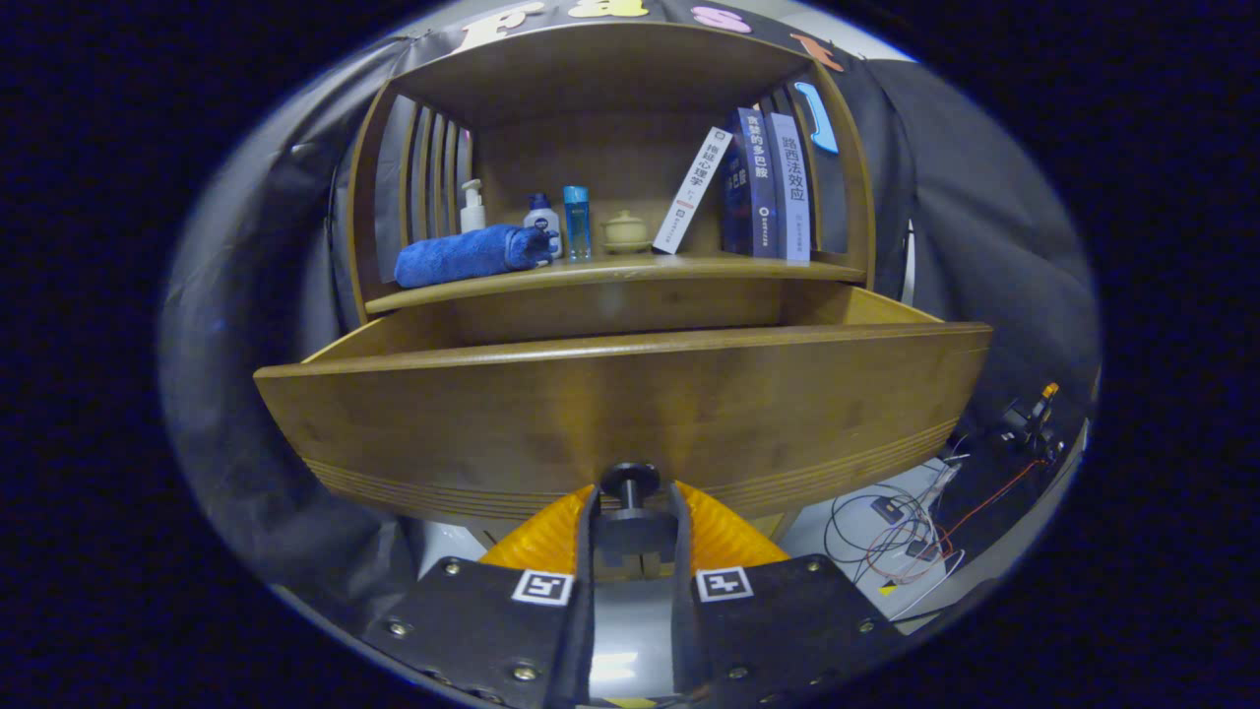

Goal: Pull open the drawer, take out the items inside it, and place them on the countertop above the cabinet.

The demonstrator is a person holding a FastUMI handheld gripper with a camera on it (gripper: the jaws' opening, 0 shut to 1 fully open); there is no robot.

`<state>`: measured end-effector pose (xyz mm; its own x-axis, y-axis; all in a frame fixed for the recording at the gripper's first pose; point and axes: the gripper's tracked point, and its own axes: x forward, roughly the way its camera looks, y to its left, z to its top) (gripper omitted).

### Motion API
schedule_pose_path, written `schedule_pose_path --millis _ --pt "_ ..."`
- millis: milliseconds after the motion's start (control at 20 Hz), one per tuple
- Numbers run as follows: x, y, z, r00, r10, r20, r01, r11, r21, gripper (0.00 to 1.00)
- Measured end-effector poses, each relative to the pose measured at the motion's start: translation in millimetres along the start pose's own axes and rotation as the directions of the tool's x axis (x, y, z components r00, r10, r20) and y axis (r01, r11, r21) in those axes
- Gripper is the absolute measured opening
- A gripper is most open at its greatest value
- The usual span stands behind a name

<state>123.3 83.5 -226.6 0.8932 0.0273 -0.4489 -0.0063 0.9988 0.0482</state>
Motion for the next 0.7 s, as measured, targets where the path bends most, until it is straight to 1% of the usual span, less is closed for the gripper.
schedule_pose_path --millis 50,100,150,250,350,450,700 --pt "-1 -1 0 1.000 0.006 0.002 -0.006 1.000 0.011 0.32" --pt "0 -1 0 1.000 0.014 0.003 -0.014 1.000 0.023 0.39" --pt "1 0 0 1.000 0.019 0.003 -0.019 0.999 0.032 0.39" --pt "0 6 0 0.999 0.047 0.007 -0.047 0.998 0.047 0.44" --pt "2 11 2 0.997 0.074 0.008 -0.075 0.996 0.054 0.61" --pt "0 11 4 0.997 0.072 0.013 -0.072 0.997 0.041 0.79" --pt "-9 11 25 0.994 0.068 0.083 -0.072 0.996 0.046 0.81"
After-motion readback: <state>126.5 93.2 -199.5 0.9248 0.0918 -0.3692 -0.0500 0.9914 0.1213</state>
